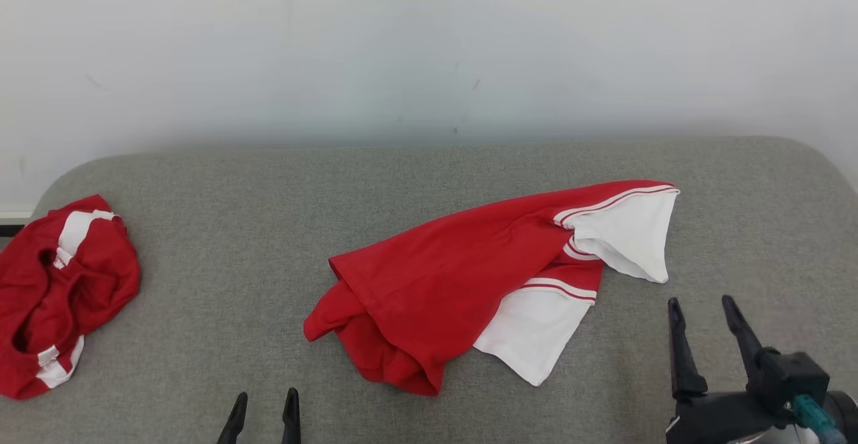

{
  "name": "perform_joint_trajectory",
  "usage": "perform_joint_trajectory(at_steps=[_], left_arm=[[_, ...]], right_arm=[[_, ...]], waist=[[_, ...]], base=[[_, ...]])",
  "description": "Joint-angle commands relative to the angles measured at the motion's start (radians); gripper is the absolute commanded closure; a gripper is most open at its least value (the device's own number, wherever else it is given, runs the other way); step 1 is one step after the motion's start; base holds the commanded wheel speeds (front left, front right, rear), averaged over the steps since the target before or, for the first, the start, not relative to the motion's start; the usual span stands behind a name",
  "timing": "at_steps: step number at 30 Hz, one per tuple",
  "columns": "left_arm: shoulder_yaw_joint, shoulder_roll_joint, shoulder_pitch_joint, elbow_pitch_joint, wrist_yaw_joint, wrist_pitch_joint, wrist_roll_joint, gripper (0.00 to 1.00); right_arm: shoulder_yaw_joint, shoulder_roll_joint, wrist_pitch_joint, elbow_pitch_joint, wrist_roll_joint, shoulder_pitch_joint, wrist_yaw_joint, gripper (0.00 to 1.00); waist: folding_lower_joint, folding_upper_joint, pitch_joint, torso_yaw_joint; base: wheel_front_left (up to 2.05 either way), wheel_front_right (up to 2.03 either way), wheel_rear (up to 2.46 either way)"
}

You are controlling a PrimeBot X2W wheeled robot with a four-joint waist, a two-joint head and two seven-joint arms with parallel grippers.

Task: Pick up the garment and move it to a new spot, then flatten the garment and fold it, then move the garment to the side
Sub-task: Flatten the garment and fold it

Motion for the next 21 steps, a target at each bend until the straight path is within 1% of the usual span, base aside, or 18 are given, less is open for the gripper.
perform_joint_trajectory(at_steps=[1,3,8,16,21], left_arm=[[0.001,0.0,0.015,0.0,0.0,-0.003,0.0,0.0],[0.0,0.0,0.018,0.0,0.0,-0.003,-0.003,0.0],[0.002,0.0,0.017,-0.001,0.0,-0.003,-0.002,0.0],[0.003,0.0,0.008,0.003,-0.005,-0.003,0.006,0.0],[-0.002,0.0,0.0,0.006,-0.007,-0.003,0.009,0.0]], right_arm=[[0.0,0.0,-0.002,0.003,-0.002,0.001,-0.002,0.0],[0.01,-0.001,0.017,-0.034,0.009,0.054,-0.002,0.0],[0.015,0.0,0.036,-0.074,0.021,0.092,-0.002,0.0],[0.015,0.0,0.061,-0.107,0.026,0.097,-0.002,0.0],[0.012,0.0,0.068,-0.099,0.034,0.097,-0.002,0.0]], waist=[[0.0002,0.0,-0.002,-0.002],[0.0002,0.0,-0.005,-0.005],[0.0002,0.0,-0.006,-0.013],[0.0002,0.0,-0.004,-0.018],[0.0002,0.0,0.0,-0.017]], base=[[0.0,0.0,0.0],[0.0,0.0,0.0],[0.0,0.0,0.0],[0.0,0.0,0.0],[0.0,0.0,0.0]])
